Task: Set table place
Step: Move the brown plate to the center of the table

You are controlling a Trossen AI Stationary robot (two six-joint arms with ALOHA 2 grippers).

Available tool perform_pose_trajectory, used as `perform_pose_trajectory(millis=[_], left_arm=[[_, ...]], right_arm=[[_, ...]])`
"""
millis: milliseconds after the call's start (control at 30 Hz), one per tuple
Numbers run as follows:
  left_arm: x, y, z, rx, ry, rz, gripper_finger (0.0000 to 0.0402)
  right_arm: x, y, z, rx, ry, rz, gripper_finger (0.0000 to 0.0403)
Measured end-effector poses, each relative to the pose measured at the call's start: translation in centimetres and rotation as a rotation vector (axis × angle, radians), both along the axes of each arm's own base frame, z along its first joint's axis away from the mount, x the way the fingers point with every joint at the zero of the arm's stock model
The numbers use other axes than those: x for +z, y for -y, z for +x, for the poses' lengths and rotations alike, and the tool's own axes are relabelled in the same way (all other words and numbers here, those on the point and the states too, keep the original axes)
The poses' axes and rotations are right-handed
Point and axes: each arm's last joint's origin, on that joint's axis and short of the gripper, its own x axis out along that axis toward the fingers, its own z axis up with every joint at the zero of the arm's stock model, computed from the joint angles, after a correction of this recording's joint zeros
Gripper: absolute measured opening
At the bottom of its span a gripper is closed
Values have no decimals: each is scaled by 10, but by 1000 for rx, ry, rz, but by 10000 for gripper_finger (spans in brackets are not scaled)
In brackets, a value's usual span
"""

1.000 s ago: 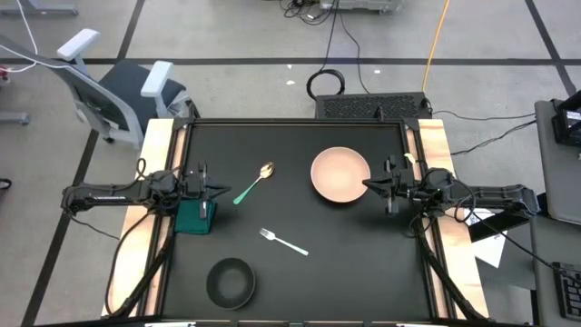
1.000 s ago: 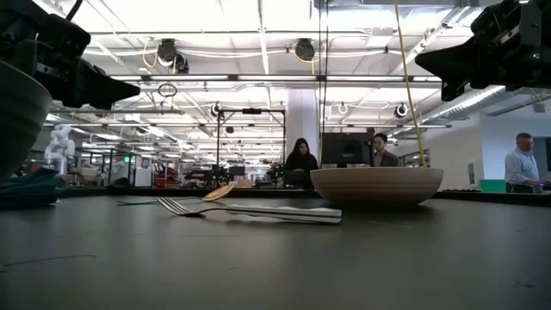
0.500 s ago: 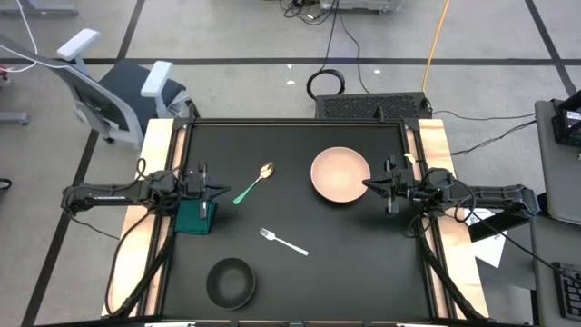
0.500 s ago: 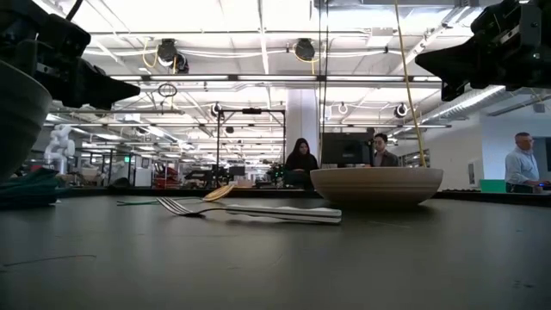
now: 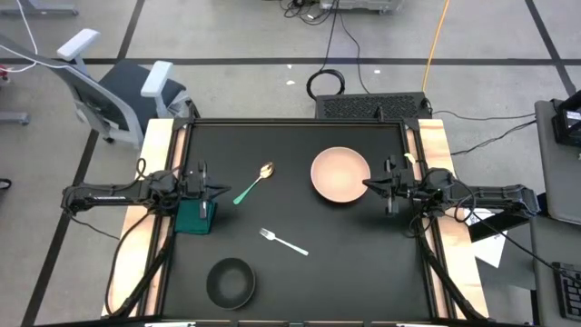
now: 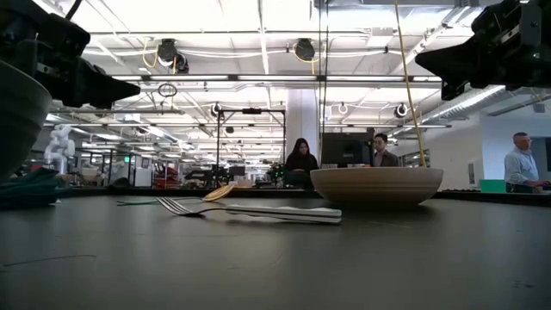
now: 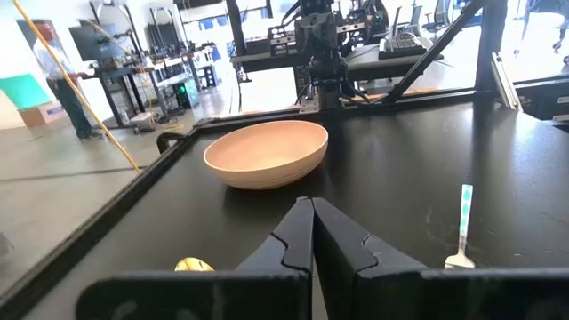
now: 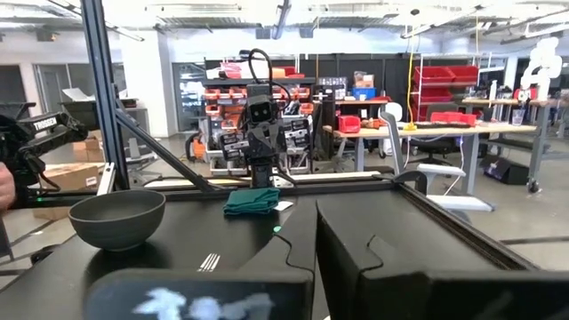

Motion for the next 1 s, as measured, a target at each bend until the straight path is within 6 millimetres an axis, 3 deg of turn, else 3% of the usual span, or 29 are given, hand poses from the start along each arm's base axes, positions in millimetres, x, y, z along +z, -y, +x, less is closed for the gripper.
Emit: perform_pose_trajectory(millis=[233, 467, 633, 1000], left_arm=[[8, 0, 0, -1, 75, 120, 15], [9, 0, 0, -1, 79, 137, 15], [8, 0, 0, -1, 79, 112, 15], [9, 0, 0, 0, 82, 118, 15]], right_arm=[[4, 0, 0, 5, 43, 29, 4], [-6, 1, 8, 11, -92, 137, 53], [9, 4, 20, -37, -143, 146, 93], [51, 15, 61, -140, -562, 200, 123]])
